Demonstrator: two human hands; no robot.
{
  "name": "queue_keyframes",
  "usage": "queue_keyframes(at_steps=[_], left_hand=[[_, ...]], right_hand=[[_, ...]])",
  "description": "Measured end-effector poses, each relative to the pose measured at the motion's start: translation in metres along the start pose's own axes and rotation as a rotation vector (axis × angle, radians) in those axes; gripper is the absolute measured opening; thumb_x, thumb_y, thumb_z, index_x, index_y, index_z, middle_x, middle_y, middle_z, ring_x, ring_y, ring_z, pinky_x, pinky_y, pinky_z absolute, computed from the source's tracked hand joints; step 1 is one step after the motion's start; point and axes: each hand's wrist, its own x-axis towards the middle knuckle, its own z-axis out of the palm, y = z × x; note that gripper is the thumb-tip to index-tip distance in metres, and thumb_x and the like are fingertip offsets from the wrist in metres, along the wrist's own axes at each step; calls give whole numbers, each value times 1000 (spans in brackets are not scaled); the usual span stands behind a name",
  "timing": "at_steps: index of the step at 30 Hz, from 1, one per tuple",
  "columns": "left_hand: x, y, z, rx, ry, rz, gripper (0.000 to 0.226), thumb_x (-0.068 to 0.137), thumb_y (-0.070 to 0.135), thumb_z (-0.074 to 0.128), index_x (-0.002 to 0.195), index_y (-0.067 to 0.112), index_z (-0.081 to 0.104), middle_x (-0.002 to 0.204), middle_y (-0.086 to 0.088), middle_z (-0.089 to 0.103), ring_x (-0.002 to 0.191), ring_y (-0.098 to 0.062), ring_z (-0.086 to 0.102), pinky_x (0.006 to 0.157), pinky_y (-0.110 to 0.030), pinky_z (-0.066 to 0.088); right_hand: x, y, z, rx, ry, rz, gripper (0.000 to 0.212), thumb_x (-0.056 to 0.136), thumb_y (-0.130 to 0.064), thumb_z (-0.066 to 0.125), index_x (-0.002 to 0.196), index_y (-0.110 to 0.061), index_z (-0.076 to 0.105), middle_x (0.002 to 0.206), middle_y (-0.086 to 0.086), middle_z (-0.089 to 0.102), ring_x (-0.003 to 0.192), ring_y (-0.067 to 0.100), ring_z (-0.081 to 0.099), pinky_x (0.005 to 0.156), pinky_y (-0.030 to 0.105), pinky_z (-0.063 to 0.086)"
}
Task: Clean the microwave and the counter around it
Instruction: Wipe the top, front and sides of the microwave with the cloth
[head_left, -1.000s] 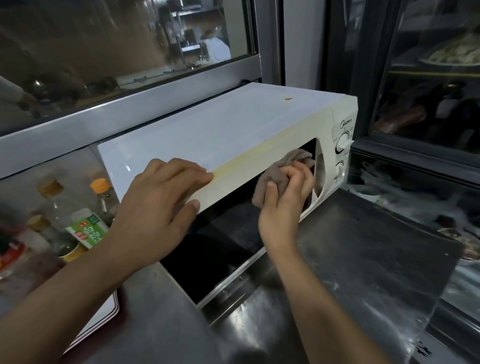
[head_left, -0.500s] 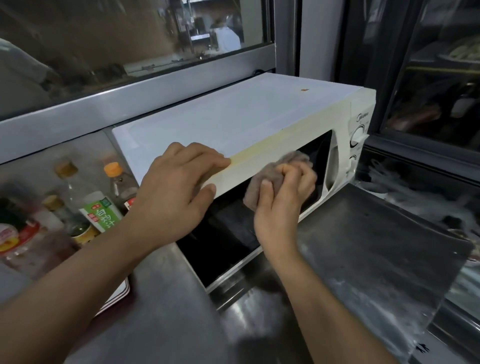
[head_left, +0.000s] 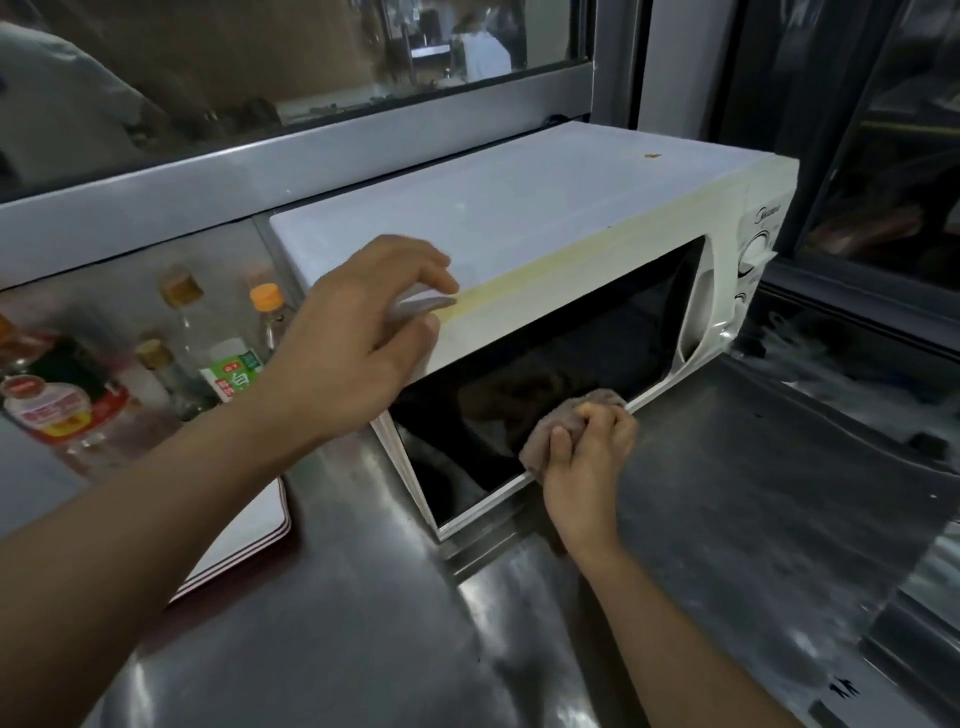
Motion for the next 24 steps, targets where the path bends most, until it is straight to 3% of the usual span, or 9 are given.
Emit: queue_keyframes(at_steps=[3, 6, 9, 12, 16, 19, 21, 24], left_hand=[[-27, -9, -10, 69, 5, -17, 32, 83, 18, 52, 112, 11, 64, 119, -2, 59, 117, -19, 49, 101, -28, 33], [-47, -17, -12, 150, -53, 36, 45, 85, 24, 49, 128, 10, 55, 131, -3, 53, 123, -23, 47, 106, -40, 32], [-52, -19, -6, 124, -37, 27, 51, 81, 14, 54, 132, 11, 51, 137, -2, 49, 126, -24, 44, 109, -28, 26], [-54, -20, -2, 73, -19, -13, 58, 77, 10, 55, 134, 17, 49, 139, 2, 47, 129, -22, 41, 109, -23, 22], [-55, -23, -3, 37, -18, -4, 61, 76, 9, 54, 135, 19, 47, 140, 4, 46, 130, -20, 39, 110, -33, 26], [-57, -23, -8, 32, -60, -6, 63, 77, 7, 51, 138, 20, 43, 144, 5, 41, 134, -17, 35, 113, -35, 24], [-59, -24, -12, 10, -101, -12, 64, 80, 2, 52, 140, 19, 40, 147, 7, 38, 138, -12, 30, 115, -30, 22], [-63, -28, -18, 1, -131, -10, 64, 81, 0, 51, 141, 19, 38, 149, 9, 35, 140, -6, 27, 115, -20, 20]], right_hand=[[14, -46, -10, 74, 79, -111, 19, 83, -2, 58, 101, 0, 52, 120, 17, 37, 115, 30, 37, 102, 35, 33], [26, -76, -8, 147, 195, -204, 18, 83, -12, 55, 99, -4, 52, 117, 14, 39, 107, 22, 35, 95, 18, 28], [11, -61, 6, 115, 217, -254, 21, 85, -11, 53, 103, -2, 51, 123, 15, 37, 107, 19, 31, 95, 7, 22], [-20, -21, 22, 63, 125, -146, 21, 87, -6, 55, 106, 2, 51, 129, 19, 36, 115, 26, 33, 101, 24, 28], [-35, 0, 24, 40, 43, -34, 16, 88, -2, 55, 103, 2, 49, 131, 18, 32, 120, 30, 35, 97, 3, 21], [-29, -27, 15, 61, 15, 7, 14, 86, 1, 55, 98, 0, 48, 127, 15, 33, 122, 28, 35, 103, 26, 33], [-20, -60, 8, 102, 69, -84, 16, 83, 1, 59, 96, -1, 50, 121, 17, 36, 117, 29, 36, 102, 35, 34], [-8, -96, 8, 157, 168, -224, 17, 81, -7, 60, 94, -6, 49, 118, 13, 37, 111, 23, 35, 97, 25, 31]])
